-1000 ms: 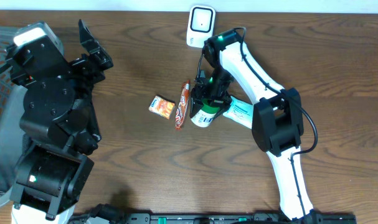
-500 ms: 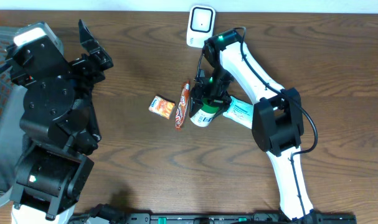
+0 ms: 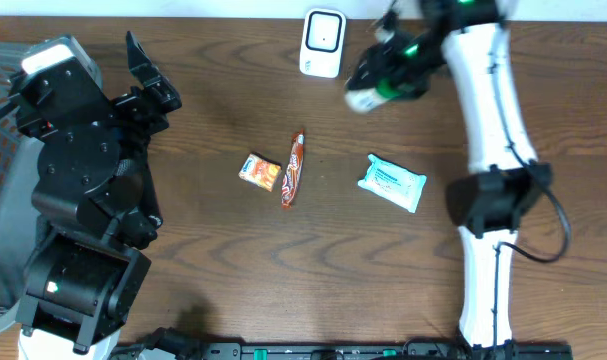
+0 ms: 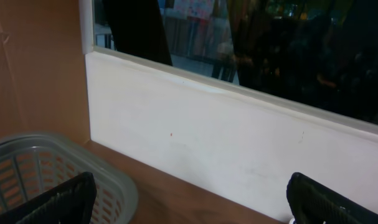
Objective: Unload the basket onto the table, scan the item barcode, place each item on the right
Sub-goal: 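Carry the jar to the right edge of the table and set it down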
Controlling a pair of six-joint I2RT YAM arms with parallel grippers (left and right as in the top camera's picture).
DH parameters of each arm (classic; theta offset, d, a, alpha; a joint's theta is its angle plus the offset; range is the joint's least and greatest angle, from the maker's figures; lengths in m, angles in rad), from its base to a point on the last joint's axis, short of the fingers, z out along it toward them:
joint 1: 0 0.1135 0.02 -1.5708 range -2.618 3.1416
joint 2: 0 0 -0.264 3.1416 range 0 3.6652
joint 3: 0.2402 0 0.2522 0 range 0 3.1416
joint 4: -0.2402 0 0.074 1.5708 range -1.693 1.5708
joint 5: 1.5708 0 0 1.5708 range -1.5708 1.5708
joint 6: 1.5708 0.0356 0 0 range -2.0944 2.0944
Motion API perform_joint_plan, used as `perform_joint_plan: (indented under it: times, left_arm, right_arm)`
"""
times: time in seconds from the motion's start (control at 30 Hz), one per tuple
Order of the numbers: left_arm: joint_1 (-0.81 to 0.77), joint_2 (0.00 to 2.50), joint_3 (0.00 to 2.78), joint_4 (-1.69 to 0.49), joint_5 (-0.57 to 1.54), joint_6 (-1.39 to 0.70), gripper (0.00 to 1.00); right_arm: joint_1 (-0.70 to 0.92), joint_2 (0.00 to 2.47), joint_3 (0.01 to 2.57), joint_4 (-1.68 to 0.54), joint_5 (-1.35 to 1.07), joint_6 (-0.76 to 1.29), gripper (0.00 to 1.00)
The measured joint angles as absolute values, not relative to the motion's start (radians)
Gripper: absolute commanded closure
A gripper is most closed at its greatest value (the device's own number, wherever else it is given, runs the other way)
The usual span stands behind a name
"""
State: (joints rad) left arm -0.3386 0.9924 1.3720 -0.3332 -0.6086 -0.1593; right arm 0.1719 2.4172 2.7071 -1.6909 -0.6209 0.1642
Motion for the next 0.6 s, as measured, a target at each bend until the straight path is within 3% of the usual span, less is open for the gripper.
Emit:
perform_joint_plan:
  times: [0.17, 0.3, 0.47, 0.6]
  left_arm:
    - [-0.339, 0.992, 1.372, -0.333, -0.609, -0.159, 0.02]
    - [-0.339, 0.994, 1.372, -0.334, -0.609, -0.159, 0.02]
    - [-0.339, 1.018, 1.372, -0.334, -0.609, -0.159, 0.02]
    - [-0.339, 1.037, 1.372, -0.333, -0.609, -0.159, 0.02]
  right_arm:
    - [0.09, 2.282, 2.749, -1.687, -0.525, 0.173, 0.44]
    - [0.082, 2.114, 2.76, -1.636, -0.272, 0.216, 0.48]
    - [0.161, 1.977, 2.801, -1.533, 0.093, 0.282, 0.53]
    - [0.233, 1.996, 2.787, -1.427, 0.237, 0.304, 0.55]
